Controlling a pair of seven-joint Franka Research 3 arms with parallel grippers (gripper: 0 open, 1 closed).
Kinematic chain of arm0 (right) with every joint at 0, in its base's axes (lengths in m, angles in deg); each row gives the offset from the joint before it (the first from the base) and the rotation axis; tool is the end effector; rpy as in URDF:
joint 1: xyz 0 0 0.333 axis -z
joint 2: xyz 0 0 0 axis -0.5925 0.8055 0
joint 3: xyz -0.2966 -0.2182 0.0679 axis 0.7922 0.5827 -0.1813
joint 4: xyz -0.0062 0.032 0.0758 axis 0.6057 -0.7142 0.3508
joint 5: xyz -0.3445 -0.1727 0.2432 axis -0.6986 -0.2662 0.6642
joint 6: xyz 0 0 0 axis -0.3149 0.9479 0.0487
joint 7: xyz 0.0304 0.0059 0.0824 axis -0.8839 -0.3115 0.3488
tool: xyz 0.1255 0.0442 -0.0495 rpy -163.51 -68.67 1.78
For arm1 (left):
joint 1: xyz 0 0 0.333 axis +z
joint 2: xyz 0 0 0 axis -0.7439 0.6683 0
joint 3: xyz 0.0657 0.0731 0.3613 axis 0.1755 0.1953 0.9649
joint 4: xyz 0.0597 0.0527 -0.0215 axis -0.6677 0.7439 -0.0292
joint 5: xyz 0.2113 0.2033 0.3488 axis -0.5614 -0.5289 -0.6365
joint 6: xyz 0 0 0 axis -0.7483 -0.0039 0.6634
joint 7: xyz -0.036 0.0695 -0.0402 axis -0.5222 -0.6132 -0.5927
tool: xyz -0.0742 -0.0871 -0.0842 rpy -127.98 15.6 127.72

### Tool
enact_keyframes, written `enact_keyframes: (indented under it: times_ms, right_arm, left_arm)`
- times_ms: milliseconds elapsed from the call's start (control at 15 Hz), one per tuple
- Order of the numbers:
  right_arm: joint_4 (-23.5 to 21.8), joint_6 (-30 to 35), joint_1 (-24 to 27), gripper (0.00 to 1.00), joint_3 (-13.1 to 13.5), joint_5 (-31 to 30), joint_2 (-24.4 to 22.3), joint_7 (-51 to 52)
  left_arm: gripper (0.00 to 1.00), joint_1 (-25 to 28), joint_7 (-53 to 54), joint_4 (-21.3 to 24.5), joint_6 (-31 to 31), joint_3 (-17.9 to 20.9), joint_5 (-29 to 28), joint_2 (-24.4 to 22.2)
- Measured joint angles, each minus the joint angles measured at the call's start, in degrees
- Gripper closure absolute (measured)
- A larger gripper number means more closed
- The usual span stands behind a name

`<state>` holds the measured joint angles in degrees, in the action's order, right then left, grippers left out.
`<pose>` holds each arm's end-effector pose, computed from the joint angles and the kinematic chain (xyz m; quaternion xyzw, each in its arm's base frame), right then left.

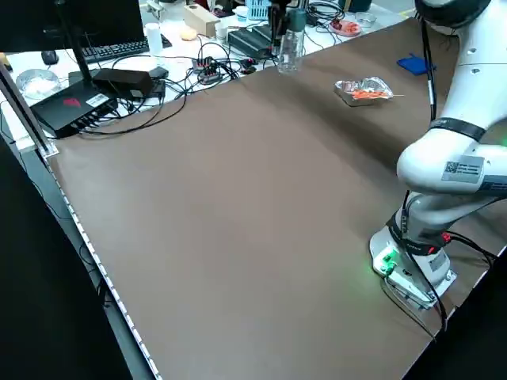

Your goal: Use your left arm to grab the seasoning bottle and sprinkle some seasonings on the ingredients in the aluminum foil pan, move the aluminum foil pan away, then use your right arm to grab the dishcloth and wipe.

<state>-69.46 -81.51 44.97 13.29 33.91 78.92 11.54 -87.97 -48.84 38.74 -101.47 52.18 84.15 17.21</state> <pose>0.6215 -0.0062 0.5471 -0.9981 -0.0583 -0.0007 0.0179 0.7679 -0.1075 0.4917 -0.8290 -0.5591 0.0126 0.0087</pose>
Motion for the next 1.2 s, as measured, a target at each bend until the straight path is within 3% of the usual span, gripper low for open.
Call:
enact_keyframes:
  times_ms: [533, 800, 1200]
  right_arm:
    - [0.0, 0.0, -0.05, 0.0, -0.04, 0.0, 0.04, 0.02]
    - [0.0, 0.0, -0.05, 0.0, -0.05, 0.0, 0.06, 0.02]
    - [0.0, 0.0, -0.07, 0.0, -0.05, 0.0, 0.06, 0.03]
  left_arm:
    - [0.77, 7.28, 8.66, 5.68, -7.71, -2.37, 4.9, 1.4]
    - [0.77, 7.1, 7.31, 11.74, -15.89, -3.73, 5.25, 4.86]
    - [0.77, 6.58, 1.79, 14.84, -17.28, -4.97, 5.51, 5.12]
